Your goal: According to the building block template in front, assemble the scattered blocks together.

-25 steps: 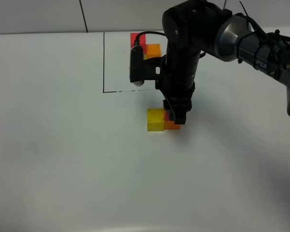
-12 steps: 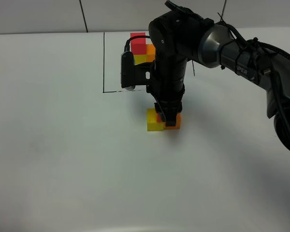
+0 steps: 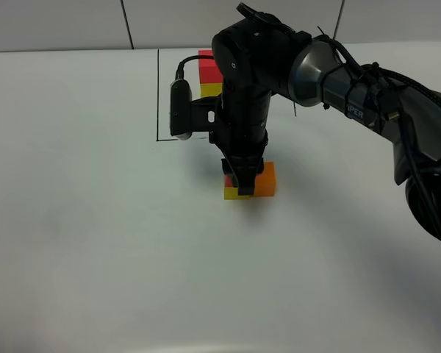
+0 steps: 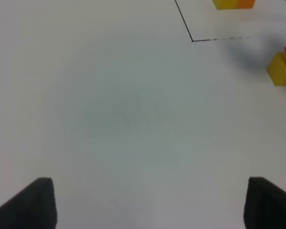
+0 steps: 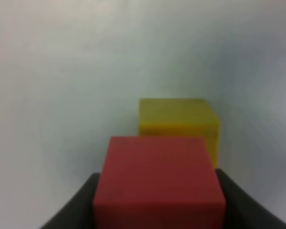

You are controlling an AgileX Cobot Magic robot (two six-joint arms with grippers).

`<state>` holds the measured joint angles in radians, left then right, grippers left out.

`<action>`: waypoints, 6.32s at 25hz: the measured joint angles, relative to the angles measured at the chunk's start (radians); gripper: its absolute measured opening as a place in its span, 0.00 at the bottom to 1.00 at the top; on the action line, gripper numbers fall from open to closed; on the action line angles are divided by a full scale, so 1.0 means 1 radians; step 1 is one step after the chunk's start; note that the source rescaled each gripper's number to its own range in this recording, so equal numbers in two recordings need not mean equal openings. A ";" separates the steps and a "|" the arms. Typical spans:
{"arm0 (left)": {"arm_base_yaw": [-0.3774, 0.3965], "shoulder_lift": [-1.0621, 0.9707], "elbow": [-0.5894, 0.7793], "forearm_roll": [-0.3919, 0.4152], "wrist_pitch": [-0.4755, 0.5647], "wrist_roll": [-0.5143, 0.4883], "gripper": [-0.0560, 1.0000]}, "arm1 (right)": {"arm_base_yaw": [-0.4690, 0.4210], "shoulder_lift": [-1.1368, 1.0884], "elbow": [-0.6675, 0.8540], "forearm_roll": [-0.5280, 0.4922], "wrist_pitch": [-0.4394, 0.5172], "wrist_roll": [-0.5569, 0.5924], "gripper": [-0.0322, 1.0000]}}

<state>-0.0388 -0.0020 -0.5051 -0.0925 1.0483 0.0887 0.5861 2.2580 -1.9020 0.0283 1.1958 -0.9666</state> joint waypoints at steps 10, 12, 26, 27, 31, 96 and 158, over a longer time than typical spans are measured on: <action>0.000 0.000 0.000 0.000 0.000 -0.001 0.70 | -0.001 0.016 -0.004 0.000 -0.041 0.035 0.03; 0.000 0.000 0.000 0.000 0.000 -0.001 0.70 | -0.001 0.016 -0.004 0.000 -0.044 0.036 0.03; 0.000 0.000 0.000 0.000 0.000 -0.001 0.70 | -0.001 0.035 -0.010 -0.028 -0.038 0.035 0.03; 0.000 0.000 0.000 0.000 0.000 -0.001 0.70 | -0.001 0.035 -0.010 -0.028 -0.038 0.035 0.03; 0.000 0.000 0.000 0.000 0.000 -0.001 0.70 | -0.001 0.036 -0.010 -0.028 -0.038 0.035 0.03; 0.000 0.000 0.000 0.000 0.000 0.000 0.70 | -0.375 -1.219 0.773 -0.228 -0.237 0.973 1.00; 0.000 0.000 0.000 0.000 0.000 -0.001 0.70 | -0.589 -2.266 1.404 -0.084 -0.123 1.019 0.82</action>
<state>-0.0388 -0.0020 -0.5051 -0.0925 1.0483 0.0874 -0.0032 -0.0075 -0.4976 -0.0561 1.0729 0.0528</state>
